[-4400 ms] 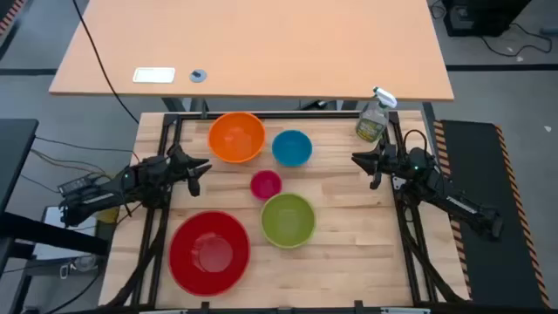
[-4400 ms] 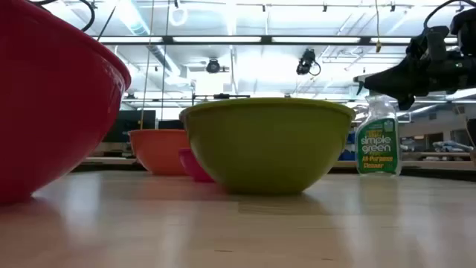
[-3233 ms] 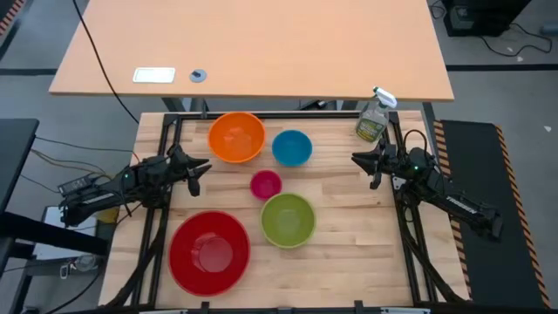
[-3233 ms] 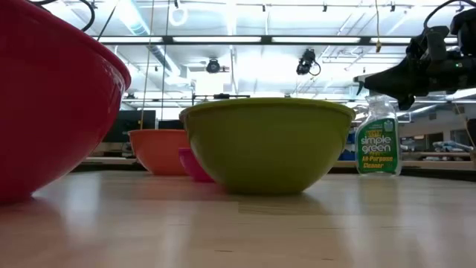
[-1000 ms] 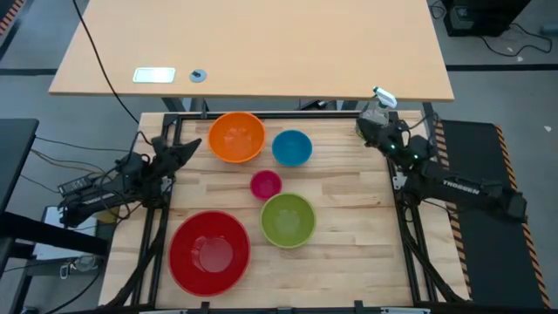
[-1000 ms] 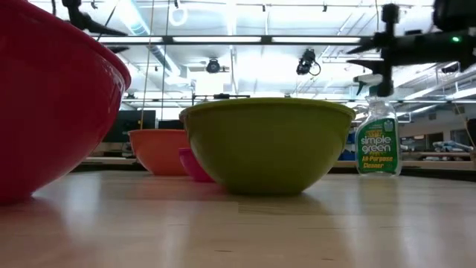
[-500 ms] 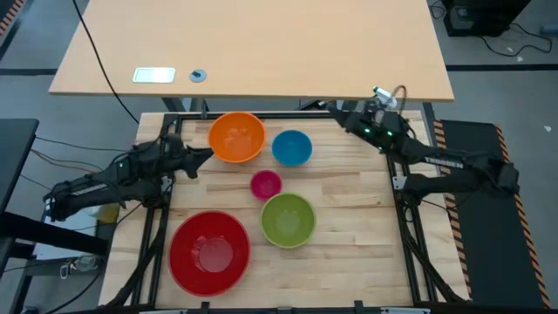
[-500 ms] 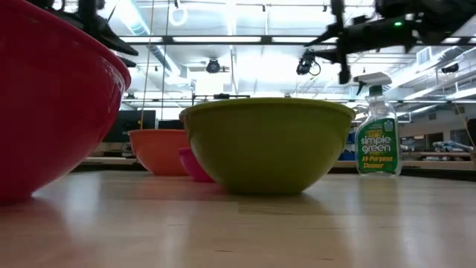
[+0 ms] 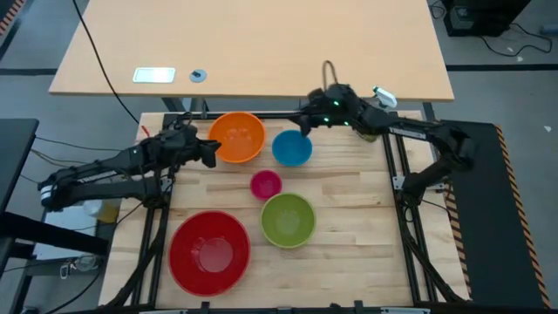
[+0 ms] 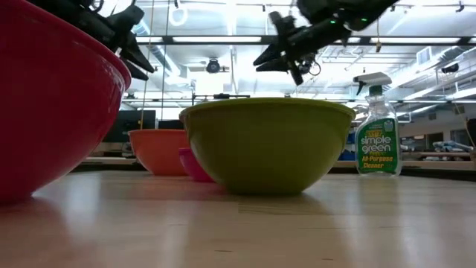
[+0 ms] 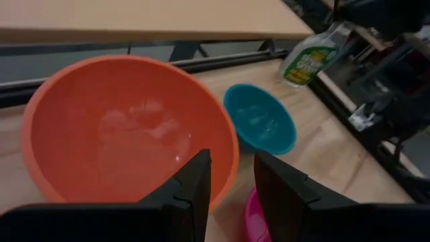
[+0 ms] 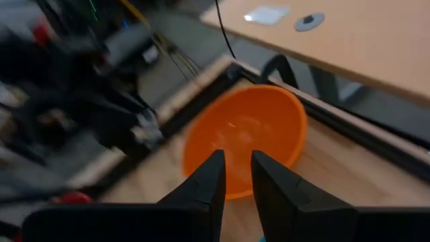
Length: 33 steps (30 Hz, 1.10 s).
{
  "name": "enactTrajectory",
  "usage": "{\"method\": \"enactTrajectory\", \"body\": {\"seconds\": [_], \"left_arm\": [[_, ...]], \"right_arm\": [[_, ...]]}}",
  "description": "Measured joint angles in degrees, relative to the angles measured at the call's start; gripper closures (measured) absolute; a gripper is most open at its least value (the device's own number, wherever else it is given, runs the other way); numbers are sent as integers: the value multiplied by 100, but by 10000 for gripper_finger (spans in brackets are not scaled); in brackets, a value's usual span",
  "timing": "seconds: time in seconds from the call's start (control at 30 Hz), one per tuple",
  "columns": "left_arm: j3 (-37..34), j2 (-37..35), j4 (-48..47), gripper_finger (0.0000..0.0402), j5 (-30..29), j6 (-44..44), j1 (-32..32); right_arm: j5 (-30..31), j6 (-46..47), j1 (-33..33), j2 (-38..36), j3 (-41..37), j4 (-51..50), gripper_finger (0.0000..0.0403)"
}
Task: Nest bowls inside each other
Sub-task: Stack the orange bowl on top of the red bowl
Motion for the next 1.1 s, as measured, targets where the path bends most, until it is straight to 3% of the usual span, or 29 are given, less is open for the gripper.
{"method": "enactTrajectory", "body": {"seconds": [0.3, 0.5, 0.67, 0.83, 1.1], "left_arm": [[26, 45, -724, 285, -338, -1026, 0], [26, 50, -1597, 285, -1000, -1859, 0], [26, 95, -2095, 283, -1274, -2370, 88], [24, 172, -2273, 244, -1008, -2252, 563], [13, 459, -2218, 152, 47, -1905, 1866]], "right_arm": [[226, -1146, 0, 1092, 1228, -1025, 305], [236, -1092, 52, 1621, 1545, -1319, 232], [325, -400, 76, 2002, 1794, -1393, 170], [140, 33, 83, 2202, 1875, -1433, 141], [336, -5, 149, 2157, 1893, -1303, 146]]}}
